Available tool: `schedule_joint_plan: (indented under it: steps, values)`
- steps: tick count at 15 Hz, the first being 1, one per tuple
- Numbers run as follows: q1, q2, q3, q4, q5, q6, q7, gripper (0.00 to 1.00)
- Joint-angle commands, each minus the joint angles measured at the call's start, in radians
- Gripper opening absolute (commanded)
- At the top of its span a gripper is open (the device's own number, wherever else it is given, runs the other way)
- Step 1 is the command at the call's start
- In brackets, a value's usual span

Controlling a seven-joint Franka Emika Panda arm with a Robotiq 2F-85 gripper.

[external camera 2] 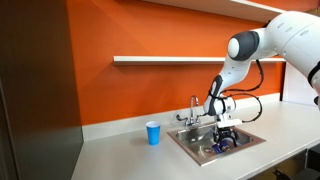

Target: Move the Doritos packet from the sink, to the left counter

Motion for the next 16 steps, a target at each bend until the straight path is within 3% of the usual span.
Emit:
schedule_joint_plan:
  steps: [1,5,6,8,13,15,16]
  values:
    - [-0.017,-0.012,0.027,-0.018,0.015,-0.003,-0.038,1.00]
    - [-0.019,-0.014,0.032,-0.035,0.017,0.004,-0.038,0.97]
    - [-0.018,-0.014,0.031,-0.038,0.017,0.004,-0.037,0.74]
    - [-0.020,-0.012,0.030,-0.041,0.018,0.004,-0.037,0.69]
    - [-0.021,-0.010,0.030,-0.041,0.019,0.001,-0.037,0.27]
    - [-0.022,-0.010,0.031,-0.040,0.020,0.000,-0.038,0.16]
    - [-0.023,-0.009,0.031,-0.039,0.020,0.000,-0.038,0.15]
